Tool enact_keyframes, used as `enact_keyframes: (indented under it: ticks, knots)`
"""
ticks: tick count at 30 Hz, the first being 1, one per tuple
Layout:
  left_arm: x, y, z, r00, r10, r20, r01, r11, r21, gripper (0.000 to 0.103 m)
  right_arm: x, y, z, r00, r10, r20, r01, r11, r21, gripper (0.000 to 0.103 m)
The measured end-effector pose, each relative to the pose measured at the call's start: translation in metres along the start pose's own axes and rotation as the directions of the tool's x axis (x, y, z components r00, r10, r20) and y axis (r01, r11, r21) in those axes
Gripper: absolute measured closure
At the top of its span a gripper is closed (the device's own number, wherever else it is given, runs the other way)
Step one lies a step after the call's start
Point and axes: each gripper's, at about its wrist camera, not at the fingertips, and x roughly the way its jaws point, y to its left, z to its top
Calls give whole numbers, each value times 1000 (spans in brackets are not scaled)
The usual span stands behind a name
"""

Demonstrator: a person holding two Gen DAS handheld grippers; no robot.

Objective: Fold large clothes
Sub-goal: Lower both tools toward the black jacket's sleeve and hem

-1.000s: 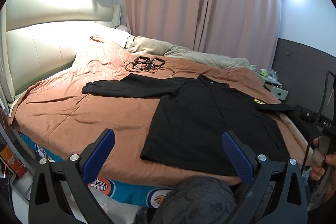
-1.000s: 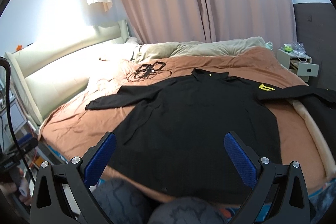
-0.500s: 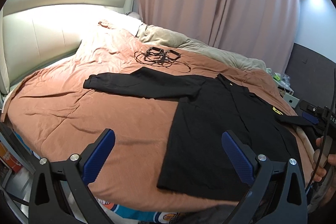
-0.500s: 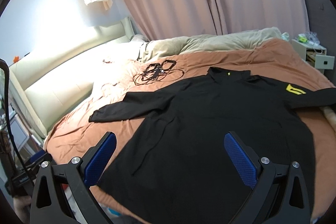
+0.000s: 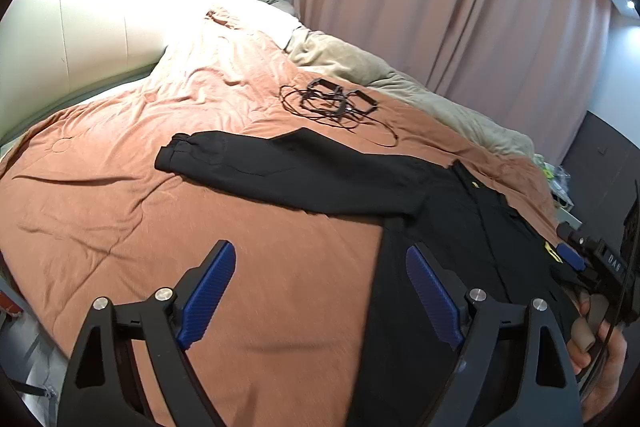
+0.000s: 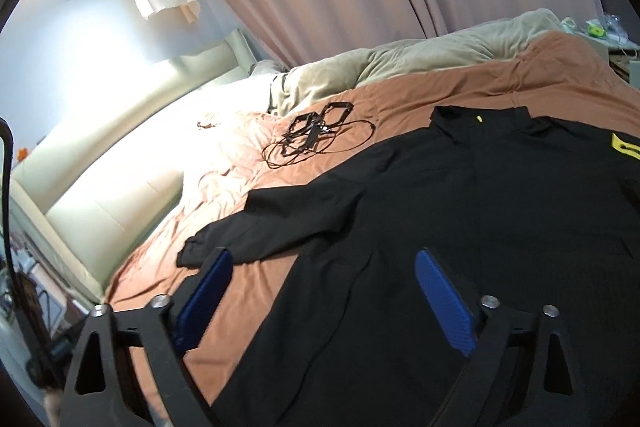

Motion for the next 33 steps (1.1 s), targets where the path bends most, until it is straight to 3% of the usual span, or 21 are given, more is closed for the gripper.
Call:
enact_keyframes:
  ticks: [3, 7, 12, 14, 16, 23, 28, 30, 33]
  knots:
    - [24, 10, 11, 1000, 3, -14, -3, 1000, -15, 22, 33, -4, 0, 999, 6, -32, -6, 1000, 19, 20]
    - [58, 25, 26, 999, -6, -37, 4, 998, -67, 25, 71, -11, 5, 997, -3, -80, 6, 999, 41, 30]
    - [101, 43, 42, 998, -1, -68, -7, 993, -117, 26, 109, -20, 13, 993, -11, -119, 19, 998, 66, 36]
    - [118, 52, 49, 996, 3, -86, -16, 989, -150, 30, 122, -22, 16, 991, -45, -128, 53, 997, 61, 40]
    - [134, 63, 55, 994, 0, -105, -20, 982, -190, 30, 134, -24, 18, 989, -55, -140, 64, 996, 56, 53]
    - [177, 101, 71, 989, 26, -147, -67, 958, -280, 30, 177, -36, 20, 974, -116, -195, 130, 990, 59, 55]
    - [203, 122, 72, 982, 57, -182, -115, 938, -328, 31, 204, -43, 29, 971, -98, -218, 122, 988, 96, 57]
    - [218, 131, 70, 974, 71, -216, -143, 929, -341, 41, 213, -45, 34, 970, -94, -223, 121, 986, 111, 60]
    - [238, 141, 64, 961, 93, -260, -185, 916, -356, 42, 223, -51, 39, 972, -75, -224, 110, 983, 144, 60]
